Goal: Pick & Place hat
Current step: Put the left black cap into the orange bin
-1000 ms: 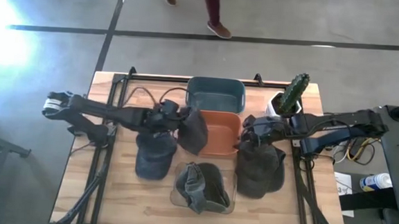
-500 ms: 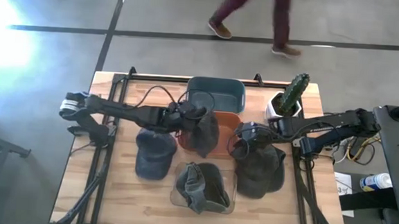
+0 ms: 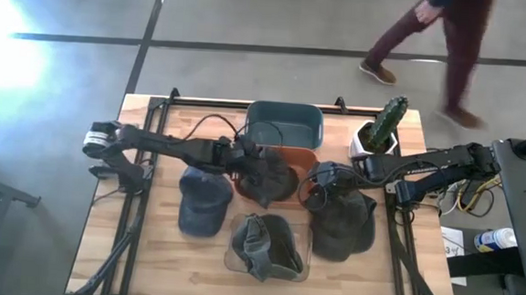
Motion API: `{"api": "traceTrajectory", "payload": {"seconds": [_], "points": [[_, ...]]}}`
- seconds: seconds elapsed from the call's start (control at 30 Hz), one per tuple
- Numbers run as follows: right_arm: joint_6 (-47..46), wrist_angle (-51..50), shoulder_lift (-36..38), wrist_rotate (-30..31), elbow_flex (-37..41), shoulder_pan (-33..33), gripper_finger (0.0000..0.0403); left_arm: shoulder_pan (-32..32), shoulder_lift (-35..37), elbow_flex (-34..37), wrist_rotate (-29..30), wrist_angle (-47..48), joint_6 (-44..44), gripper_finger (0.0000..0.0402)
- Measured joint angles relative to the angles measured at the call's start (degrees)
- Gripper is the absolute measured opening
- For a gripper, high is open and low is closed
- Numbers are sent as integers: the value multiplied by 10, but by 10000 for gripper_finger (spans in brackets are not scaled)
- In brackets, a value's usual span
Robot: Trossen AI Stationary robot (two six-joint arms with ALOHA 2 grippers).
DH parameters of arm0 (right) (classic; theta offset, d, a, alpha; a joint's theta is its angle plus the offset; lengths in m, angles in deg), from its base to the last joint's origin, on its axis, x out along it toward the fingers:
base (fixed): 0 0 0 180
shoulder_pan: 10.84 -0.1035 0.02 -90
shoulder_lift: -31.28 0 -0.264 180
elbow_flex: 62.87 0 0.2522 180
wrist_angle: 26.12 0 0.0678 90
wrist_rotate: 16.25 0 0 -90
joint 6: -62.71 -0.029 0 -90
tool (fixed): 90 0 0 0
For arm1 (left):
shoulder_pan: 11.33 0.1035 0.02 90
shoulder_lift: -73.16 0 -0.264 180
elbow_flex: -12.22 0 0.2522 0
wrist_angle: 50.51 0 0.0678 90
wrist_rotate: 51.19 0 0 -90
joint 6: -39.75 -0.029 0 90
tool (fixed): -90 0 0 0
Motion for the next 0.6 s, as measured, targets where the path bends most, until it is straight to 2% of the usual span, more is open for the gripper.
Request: {"api": "traceTrajectory", "payload": {"seconds": [0.33,0.5,0.6], "points": [[5,0,0,1,0,0,226,0,93,0,11,1,1,58],[8,0,0,2,0,1,226,0,95,11,13,-2,1,58],[9,0,0,2,0,1,226,1,73,38,-11,0,4,58]]}}
